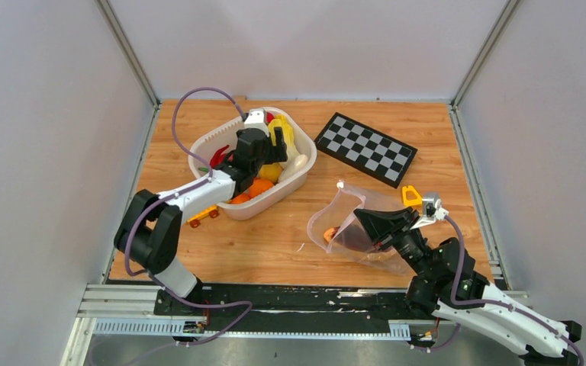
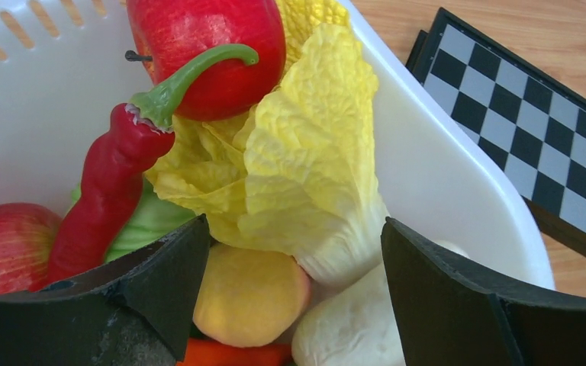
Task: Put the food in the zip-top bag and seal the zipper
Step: Pick up the fake vegetable from the bin.
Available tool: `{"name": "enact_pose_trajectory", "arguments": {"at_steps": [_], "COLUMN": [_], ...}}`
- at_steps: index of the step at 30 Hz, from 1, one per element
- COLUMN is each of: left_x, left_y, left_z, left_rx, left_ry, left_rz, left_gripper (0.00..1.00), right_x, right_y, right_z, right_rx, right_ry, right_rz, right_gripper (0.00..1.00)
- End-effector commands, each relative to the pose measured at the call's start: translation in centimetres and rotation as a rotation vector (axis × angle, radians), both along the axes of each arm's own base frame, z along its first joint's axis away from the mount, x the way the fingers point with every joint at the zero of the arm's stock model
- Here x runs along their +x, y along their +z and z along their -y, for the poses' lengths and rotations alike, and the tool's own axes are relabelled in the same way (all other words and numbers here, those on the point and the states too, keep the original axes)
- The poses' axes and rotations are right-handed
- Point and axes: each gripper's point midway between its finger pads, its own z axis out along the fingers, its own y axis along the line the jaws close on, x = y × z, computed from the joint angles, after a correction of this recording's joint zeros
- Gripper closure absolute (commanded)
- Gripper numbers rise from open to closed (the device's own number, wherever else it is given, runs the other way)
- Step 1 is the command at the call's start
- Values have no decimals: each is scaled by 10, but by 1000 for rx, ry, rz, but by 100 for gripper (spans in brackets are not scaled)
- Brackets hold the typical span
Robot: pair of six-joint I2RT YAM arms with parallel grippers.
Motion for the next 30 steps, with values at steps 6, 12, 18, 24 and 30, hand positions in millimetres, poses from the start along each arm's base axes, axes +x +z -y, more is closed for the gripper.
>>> {"name": "enact_pose_trajectory", "arguments": {"at_steps": [6, 12, 18, 24, 30], "left_x": [37, 25, 1, -25, -49], "left_y": [1, -7, 4, 17, 29], "left_z": [7, -1, -14, -29, -34], "left_rx": [-99, -101, -96, -91, -80], "left_ry": [75, 86, 77, 68, 6], "left_rz": [76, 57, 53, 53, 66], "left_gripper": [20, 48, 74, 76, 78], "right_x": [-5, -4, -3, -4, -3], "right_y": [23, 24, 22, 22, 14], "right_z": [9, 11, 11, 11, 11], "right_rx": [37, 32, 32, 39, 16], "right_ry": [-3, -11, -15, -10, -14], "right_rz": [37, 38, 33, 30, 13], "right_gripper": [100, 100, 100, 100, 100]}}
